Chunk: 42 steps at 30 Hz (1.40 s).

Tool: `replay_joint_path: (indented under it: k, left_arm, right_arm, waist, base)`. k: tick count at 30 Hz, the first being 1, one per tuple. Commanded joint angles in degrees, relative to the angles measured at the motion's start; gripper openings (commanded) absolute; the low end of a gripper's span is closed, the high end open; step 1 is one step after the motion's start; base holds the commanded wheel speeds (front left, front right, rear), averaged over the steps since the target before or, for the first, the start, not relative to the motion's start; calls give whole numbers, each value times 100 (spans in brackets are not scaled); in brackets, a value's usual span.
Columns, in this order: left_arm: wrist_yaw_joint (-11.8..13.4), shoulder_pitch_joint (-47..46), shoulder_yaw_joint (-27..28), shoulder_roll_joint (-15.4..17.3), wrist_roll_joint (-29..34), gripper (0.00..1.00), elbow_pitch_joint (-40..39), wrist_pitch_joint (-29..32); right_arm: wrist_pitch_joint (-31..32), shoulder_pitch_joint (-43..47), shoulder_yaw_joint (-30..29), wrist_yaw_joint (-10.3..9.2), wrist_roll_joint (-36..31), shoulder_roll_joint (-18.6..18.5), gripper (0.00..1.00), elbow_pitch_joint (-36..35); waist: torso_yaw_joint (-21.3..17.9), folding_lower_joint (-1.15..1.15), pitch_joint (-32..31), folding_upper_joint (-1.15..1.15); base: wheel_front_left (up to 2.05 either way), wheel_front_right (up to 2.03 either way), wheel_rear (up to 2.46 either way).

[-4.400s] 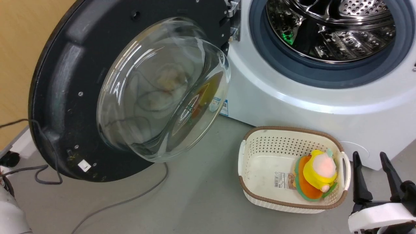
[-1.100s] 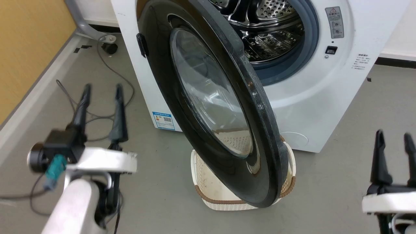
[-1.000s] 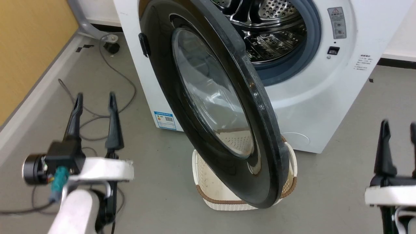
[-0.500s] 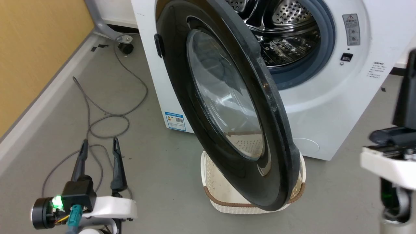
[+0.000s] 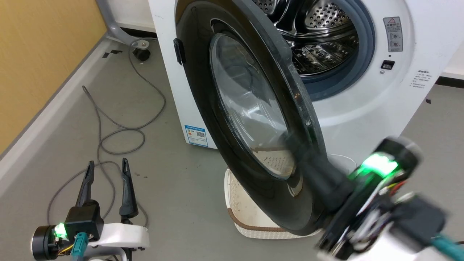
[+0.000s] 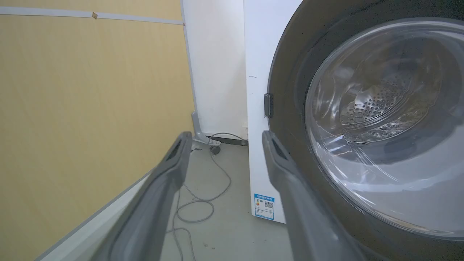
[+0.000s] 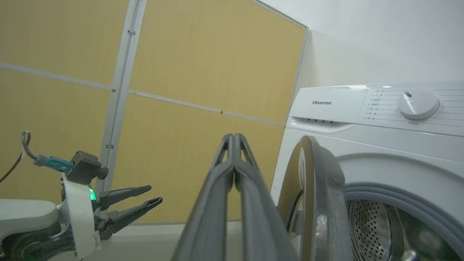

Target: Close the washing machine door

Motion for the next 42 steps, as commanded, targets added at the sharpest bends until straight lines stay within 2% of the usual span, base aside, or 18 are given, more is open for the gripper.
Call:
replay_joint_path:
  k: [1,5,8,14,23,29,34,42]
  left_arm:
    - [-45,95,42,-43,52,100,0,-25]
    - [-113,107,113,-114,123,100,-2,-25]
    - [-160,109,174,-177,182,100,-26,-25]
    - [-222,84,241,-255,248,100,-78,-25]
    - [-253,17,202,-323,438,100,-143,-25]
    - [-235,-103,138,-374,497,100,-204,-25]
    - [-227,-270,63,-419,505,100,-240,-25]
    - [-233,-634,-44,-469,512,100,-272,-25]
  right_arm:
    - [-24,-64,309,5,81,-186,0,130]
    - [-24,-9,961,5,326,-478,0,451]
    - [-24,59,1312,5,238,-780,0,847]
    - [-24,246,1389,5,168,-944,0,1473]
    - [-24,383,784,5,248,-864,0,2009]
    - [-24,268,15,5,138,-709,0,2391]
    - [-24,-105,-739,5,-33,-472,0,2848]
    - [-24,-1081,-1462,5,-207,-281,0,3698]
  waist:
    - [-13,0,4,0]
    - [-49,0,18,0]
    - [-101,0,48,0]
    - [-184,0,136,0]
    - [-343,0,368,0]
    - [-438,0,636,0]
    - [-523,0,964,0]
    - [-570,0,1503,0]
  base:
    - [0,0,0]
    - [0,0,0]
    - [0,0,0]
    - [0,0,0]
    - [0,0,0]
    - [0,0,0]
    - [0,0,0]
    - [0,0,0]
